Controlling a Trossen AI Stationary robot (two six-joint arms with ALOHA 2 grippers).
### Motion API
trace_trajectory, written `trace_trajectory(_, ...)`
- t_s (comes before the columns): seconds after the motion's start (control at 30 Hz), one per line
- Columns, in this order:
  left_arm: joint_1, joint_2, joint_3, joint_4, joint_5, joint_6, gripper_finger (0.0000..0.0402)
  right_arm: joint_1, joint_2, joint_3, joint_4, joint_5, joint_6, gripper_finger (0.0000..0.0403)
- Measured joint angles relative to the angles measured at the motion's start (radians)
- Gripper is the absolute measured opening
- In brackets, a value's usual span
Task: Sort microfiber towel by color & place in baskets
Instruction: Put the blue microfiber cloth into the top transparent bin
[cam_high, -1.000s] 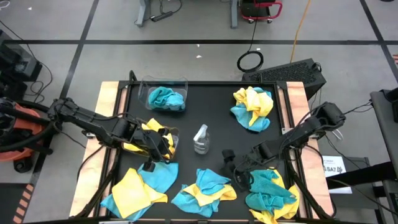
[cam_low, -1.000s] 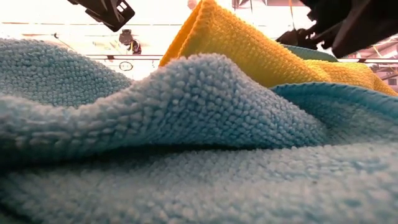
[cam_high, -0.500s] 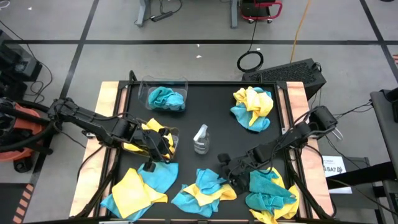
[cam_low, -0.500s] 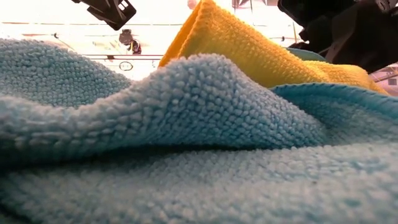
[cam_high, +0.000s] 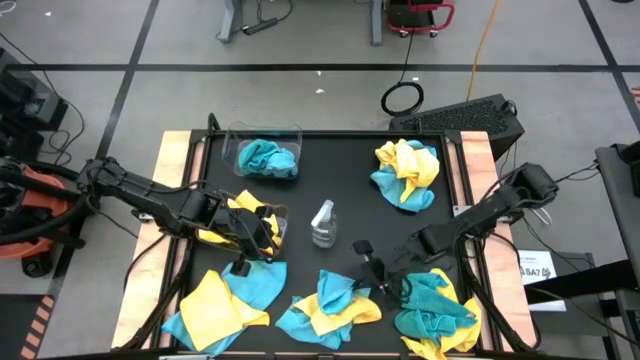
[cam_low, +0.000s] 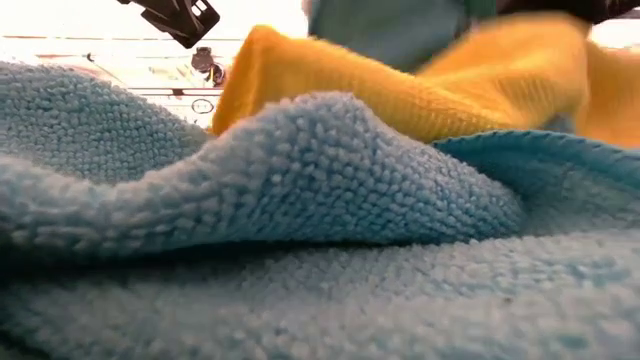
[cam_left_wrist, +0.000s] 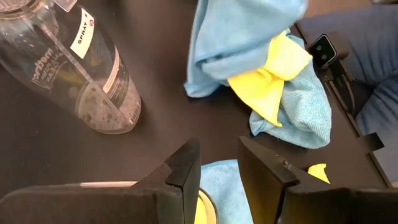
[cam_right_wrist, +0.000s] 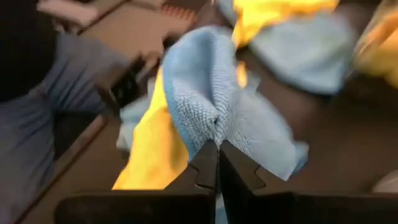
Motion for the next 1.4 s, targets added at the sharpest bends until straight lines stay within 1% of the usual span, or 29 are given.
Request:
trace_trajectory(0.27, 0.000, 0.000, 0.000, 0.025, 0.000, 0.001, 0.0112, -0.003, -0.200, 0.000, -0.009, 0.040, -0.097, 0.0001)
trace_trajectory(0.43, 0.000, 0.000, 0.000, 0.073, 0.000, 0.009, 0.0112, -0.006, -0.277, 0.019, -0.018, 0.079, -0.158, 0.0001)
trace_trajectory(0.5, 0.000, 0.000, 0.000, 0.112, -0.008, 0.031, 0.0112, -0.006, -0.289, 0.040, -0.020, 0.079, -0.190, 0.0001)
trace_trajectory(0.57, 0.000, 0.000, 0.000, 0.153, -0.037, 0.047, 0.0112, -0.006, -0.291, 0.068, -0.044, 0.080, -0.226, 0.0000)
trace_trajectory(0.77, 0.001, 0.007, 0.000, 0.310, -0.177, 0.149, 0.0114, -0.010, -0.277, 0.200, -0.190, 0.078, -0.325, 0.0000)
trace_trajectory(0.83, 0.002, 0.020, 0.000, 0.381, -0.210, 0.194, 0.0126, -0.010, -0.267, 0.250, -0.244, 0.077, -0.349, 0.0000)
trace_trajectory(0.9, 0.006, 0.040, 0.000, 0.456, -0.213, 0.237, 0.0148, -0.011, -0.255, 0.304, -0.285, 0.075, -0.377, 0.0000)
trace_trajectory(1.03, 0.032, 0.092, 0.001, 0.583, -0.154, 0.266, 0.0214, -0.011, -0.226, 0.409, -0.368, 0.070, -0.426, 0.0000)
trace_trajectory(1.13, 0.058, 0.125, 0.001, 0.677, -0.102, 0.265, 0.0262, -0.011, -0.196, 0.485, -0.416, 0.028, -0.460, 0.0000)
trace_trajectory(1.23, 0.078, 0.147, 0.001, 0.765, -0.044, 0.263, 0.0299, -0.011, -0.161, 0.561, -0.458, 0.000, -0.488, 0.0000)
trace_trajectory(1.3, 0.089, 0.160, 0.001, 0.825, 0.031, 0.260, 0.0316, -0.011, -0.132, 0.600, -0.487, -0.005, -0.507, 0.0000)
trace_trajectory(1.4, 0.109, 0.185, 0.001, 0.905, 0.175, 0.210, 0.0331, -0.015, -0.092, 0.646, -0.503, -0.006, -0.541, 0.0000)
